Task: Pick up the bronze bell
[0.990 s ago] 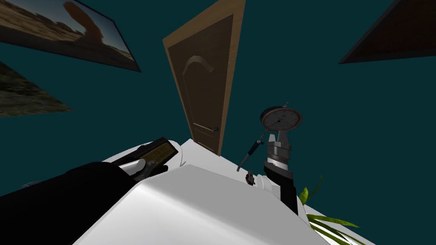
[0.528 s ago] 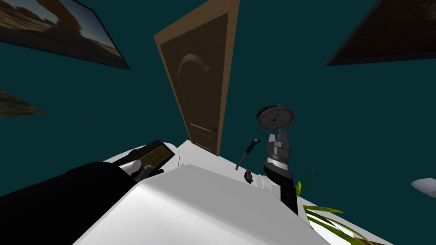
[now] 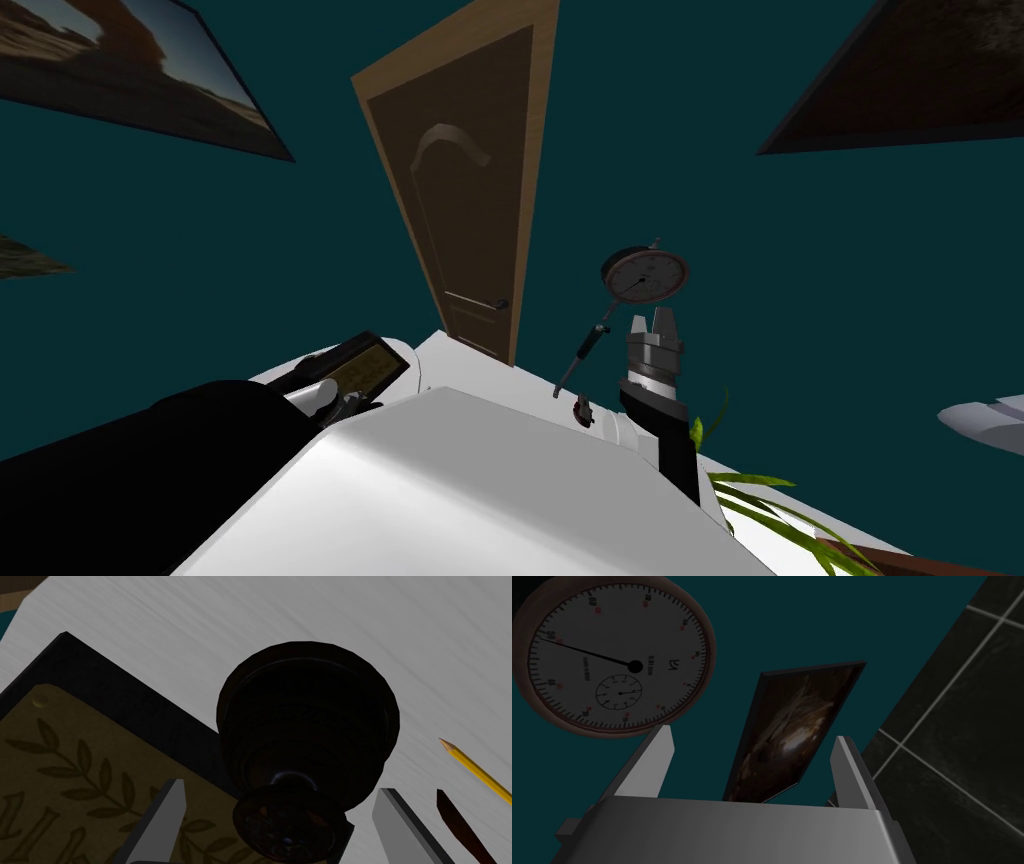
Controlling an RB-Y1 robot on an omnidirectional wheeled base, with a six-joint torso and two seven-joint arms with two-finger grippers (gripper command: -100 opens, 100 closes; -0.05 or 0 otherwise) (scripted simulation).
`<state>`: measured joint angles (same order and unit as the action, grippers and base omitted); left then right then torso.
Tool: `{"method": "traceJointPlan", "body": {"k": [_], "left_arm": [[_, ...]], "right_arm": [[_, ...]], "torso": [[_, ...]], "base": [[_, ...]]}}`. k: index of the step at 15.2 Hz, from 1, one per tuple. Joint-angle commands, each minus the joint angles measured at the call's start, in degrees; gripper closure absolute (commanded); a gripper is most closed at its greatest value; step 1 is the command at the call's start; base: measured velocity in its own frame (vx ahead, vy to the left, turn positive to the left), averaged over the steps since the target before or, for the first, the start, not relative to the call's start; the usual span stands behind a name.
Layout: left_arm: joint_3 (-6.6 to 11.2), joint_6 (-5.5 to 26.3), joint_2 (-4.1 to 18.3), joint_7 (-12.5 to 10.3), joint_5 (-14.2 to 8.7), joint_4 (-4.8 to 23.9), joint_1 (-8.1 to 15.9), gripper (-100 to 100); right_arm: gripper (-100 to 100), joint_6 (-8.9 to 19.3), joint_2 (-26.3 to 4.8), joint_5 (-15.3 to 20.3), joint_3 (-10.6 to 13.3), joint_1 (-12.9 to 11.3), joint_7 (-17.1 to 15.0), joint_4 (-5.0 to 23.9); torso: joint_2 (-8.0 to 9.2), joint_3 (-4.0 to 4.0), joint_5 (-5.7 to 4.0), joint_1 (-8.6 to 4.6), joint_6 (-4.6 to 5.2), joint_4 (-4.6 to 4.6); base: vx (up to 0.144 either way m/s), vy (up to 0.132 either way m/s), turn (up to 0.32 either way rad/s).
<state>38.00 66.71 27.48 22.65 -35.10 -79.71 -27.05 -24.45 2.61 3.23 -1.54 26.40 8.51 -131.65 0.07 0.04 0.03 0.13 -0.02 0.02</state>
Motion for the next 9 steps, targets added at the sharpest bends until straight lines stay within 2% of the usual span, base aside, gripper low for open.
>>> {"method": "traceJointPlan", "body": {"k": [1, 5, 6, 8, 9], "left_arm": [[0.0, 0.0, 0.0, 0.0, 0.0, 0.0, 0.0, 100], [0.0, 0.0, 0.0, 0.0, 0.0, 0.0, 0.0, 100], [1.04, 1.7, 0.5, 0.2, -0.8, -1.8, -0.9, 100], [1.73, 2.9, 0.8, 0.3, -1.3, -2.9, -1.5, 100], [1.19, 1.9, 0.8, 0.2, -0.9, -1.8, -0.9, 100]], "right_arm": [[0, 0.0, 0.0, 0.0, 0.0, 0.0, 0.0, 0.0], [0, 0.0, 0.0, 0.0, 0.0, 0.0, 0.0, 0.0], [0, 0.0, 0.0, 0.0, 0.0, 0.0, 0.0, 0.0], [0, 0.0, 0.0, 0.0, 0.0, 0.0, 0.0, 0.0], [0, 0.0, 0.0, 0.0, 0.0, 0.0, 0.0, 0.0]], "torso": [[0.0, 0.0, 0.0, 0.0, 0.0, 0.0], [-0.08, -0.04, -0.04, -0.11, 0.02, 0.0], [-0.09, -0.04, -0.04, -0.11, 0.02, -0.01], [-0.16, -0.08, -0.13, -0.29, 0.0, -0.01], [-0.19, -0.09, -0.15, -0.34, -0.01, -0.02]], "base": [[-0.007, 0.01, -0.003], [-0.001, 0.001, 0.003], [0.017, -0.026, 0.019], [0.031, -0.044, 0.034], [0.018, -0.025, 0.016]]}}
